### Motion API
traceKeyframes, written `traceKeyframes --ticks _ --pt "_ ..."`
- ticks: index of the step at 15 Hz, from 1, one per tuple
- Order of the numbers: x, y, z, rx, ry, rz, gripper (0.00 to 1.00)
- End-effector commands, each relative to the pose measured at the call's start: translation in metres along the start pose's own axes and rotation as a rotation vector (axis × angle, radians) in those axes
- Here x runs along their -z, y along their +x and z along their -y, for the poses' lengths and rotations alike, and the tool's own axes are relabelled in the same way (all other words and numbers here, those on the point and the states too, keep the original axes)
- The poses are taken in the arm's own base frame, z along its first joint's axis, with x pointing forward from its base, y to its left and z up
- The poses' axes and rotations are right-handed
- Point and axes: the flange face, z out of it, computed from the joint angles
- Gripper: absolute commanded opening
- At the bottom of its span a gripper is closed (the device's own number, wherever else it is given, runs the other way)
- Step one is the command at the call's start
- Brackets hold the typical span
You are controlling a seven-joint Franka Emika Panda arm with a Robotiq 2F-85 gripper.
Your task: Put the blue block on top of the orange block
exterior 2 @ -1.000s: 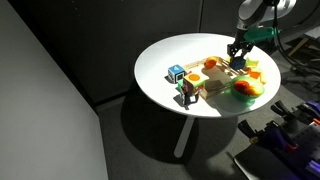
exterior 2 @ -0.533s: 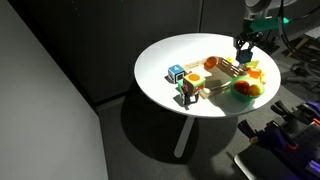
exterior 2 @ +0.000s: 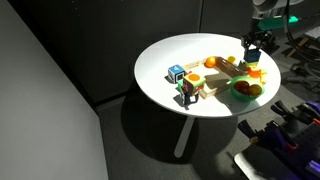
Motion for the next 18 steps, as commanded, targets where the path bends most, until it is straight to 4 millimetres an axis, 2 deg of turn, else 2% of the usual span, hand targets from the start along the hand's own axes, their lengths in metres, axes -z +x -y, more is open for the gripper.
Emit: traceKeyframes --ticks 1,9,18 --pt "-0.001 0.006 -0.011 -0.012 -0.019 0.030 0.32" --pt "-0.024 0.007 -0.022 -0.026 -0.046 0.056 0.32" --pt "-0.045 0.012 -0.023 -0.020 -0.046 0.051 0.32"
